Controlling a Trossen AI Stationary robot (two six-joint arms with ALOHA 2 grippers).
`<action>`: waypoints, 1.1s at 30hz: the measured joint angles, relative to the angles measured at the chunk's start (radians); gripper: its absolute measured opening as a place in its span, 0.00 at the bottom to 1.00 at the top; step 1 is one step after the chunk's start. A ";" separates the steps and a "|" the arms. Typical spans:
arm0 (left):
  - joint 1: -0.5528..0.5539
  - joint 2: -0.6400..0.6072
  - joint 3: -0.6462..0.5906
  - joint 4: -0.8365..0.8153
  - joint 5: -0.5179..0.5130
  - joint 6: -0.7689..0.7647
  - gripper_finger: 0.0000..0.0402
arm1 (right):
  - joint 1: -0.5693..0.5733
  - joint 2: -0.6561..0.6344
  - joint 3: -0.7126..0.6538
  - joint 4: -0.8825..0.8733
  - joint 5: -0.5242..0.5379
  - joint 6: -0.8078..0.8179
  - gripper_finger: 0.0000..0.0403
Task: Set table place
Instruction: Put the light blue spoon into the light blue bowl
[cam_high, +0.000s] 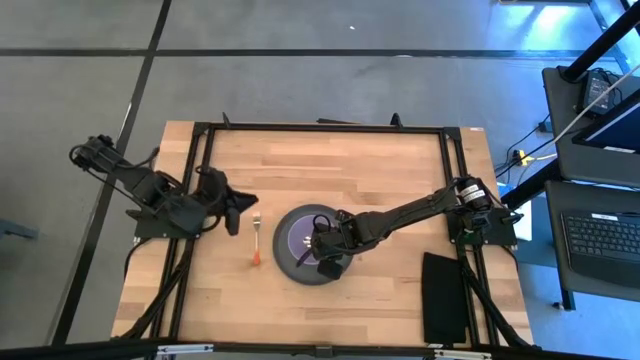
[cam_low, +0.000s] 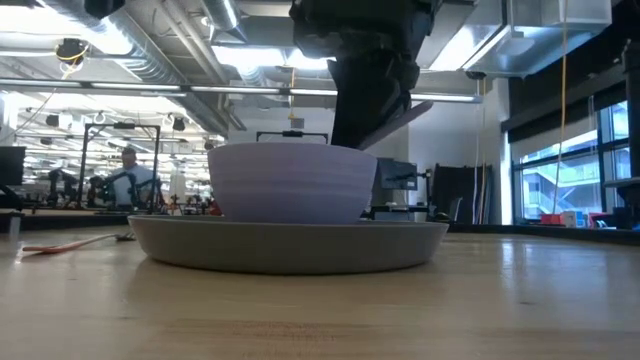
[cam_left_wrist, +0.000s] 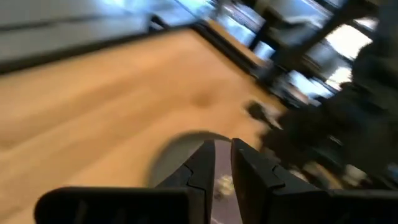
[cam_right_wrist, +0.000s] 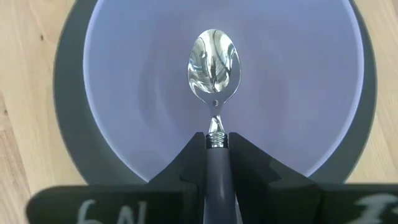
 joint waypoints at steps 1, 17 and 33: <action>0.000 -0.005 0.000 0.029 0.037 0.025 0.12 | 0.000 0.000 0.000 0.000 0.000 0.000 0.14; 0.001 -0.004 0.000 0.073 0.089 0.162 0.12 | 0.000 0.000 0.000 -0.003 0.001 -0.016 0.14; 0.026 -0.105 0.000 0.302 0.510 0.190 0.12 | 0.000 0.000 0.000 -0.001 0.001 -0.017 0.14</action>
